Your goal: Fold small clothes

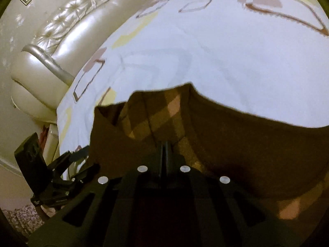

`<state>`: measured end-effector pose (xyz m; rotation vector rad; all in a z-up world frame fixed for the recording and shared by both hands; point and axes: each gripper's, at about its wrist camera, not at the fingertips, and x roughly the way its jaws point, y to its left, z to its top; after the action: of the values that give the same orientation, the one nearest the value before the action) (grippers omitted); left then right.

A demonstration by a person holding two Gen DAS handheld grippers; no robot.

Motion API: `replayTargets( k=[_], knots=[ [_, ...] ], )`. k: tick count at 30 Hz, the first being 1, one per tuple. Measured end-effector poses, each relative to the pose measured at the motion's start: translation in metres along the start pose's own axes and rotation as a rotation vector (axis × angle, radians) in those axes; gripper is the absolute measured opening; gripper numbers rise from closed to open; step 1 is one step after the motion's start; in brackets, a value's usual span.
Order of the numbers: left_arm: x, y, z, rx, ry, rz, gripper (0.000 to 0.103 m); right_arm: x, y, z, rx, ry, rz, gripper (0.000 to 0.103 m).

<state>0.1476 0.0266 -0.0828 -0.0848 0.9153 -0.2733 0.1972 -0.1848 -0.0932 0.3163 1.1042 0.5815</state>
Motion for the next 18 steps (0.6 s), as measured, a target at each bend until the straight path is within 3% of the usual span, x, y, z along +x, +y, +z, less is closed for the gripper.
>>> replayTargets(
  k=[2,6,9,15,18],
  knots=[
    [-0.001,0.001,0.0,0.0,0.002,-0.007,0.077,-0.025,-0.008,-0.001,0.052,-0.067,0.015,0.006],
    [-0.01,0.008,-0.001,-0.024,0.016,-0.046,0.077,-0.088,-0.023,-0.026,0.172,-0.209,0.086,0.027],
    [-0.026,0.016,-0.01,-0.051,0.031,-0.072,0.077,-0.137,-0.033,-0.064,0.21,-0.282,0.074,0.042],
    [-0.059,0.028,-0.042,-0.057,0.101,-0.121,0.077,-0.206,-0.061,-0.172,0.334,-0.319,0.0,0.042],
    [-0.074,0.031,-0.061,-0.074,0.142,-0.154,0.077,-0.224,-0.074,-0.223,0.426,-0.326,0.017,0.042]
  ],
)
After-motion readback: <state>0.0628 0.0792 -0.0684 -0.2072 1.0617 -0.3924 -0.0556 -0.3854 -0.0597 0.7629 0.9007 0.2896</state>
